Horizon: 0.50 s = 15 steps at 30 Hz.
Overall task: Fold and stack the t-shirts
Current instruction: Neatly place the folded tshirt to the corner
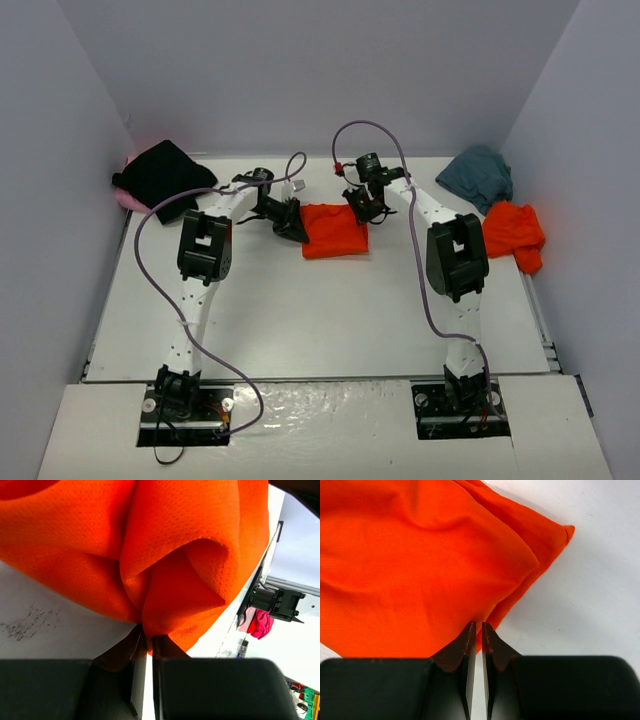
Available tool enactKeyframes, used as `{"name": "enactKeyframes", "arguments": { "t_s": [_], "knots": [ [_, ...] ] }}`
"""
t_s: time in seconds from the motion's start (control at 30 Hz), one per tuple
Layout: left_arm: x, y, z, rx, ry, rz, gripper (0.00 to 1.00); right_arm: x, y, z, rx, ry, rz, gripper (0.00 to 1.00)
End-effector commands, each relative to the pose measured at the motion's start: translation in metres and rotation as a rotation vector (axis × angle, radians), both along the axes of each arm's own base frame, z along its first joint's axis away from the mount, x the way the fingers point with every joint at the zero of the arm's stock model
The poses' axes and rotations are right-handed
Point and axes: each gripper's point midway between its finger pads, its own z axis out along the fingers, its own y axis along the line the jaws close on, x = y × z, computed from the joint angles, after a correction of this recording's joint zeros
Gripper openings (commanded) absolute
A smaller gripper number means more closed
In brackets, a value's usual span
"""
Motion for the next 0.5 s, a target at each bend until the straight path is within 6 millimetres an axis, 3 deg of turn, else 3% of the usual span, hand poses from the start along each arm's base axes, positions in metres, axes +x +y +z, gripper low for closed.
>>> {"name": "enactKeyframes", "arguments": {
  "t_s": [0.0, 0.13, 0.23, 0.37, 0.47],
  "knots": [
    [0.002, -0.005, -0.002, 0.035, -0.054, -0.03, 0.0, 0.004, 0.012, 0.019, 0.01, -0.049, 0.024, 0.08],
    [0.008, -0.003, 0.009, 0.007, -0.092, -0.027, 0.0, 0.006, 0.011, 0.023, -0.002, -0.065, 0.027, 0.07],
    [0.017, 0.004, 0.048, -0.041, -0.16, -0.003, 0.0, 0.012, 0.004, 0.031, -0.016, -0.092, 0.018, 0.07],
    [0.047, 0.038, 0.103, -0.064, -0.308, 0.11, 0.0, 0.023, -0.011, 0.044, -0.012, -0.125, -0.013, 0.07],
    [0.063, 0.078, 0.12, 0.015, -0.345, 0.186, 0.0, 0.029, -0.017, 0.052, -0.01, -0.143, -0.024, 0.07]
  ]
}}
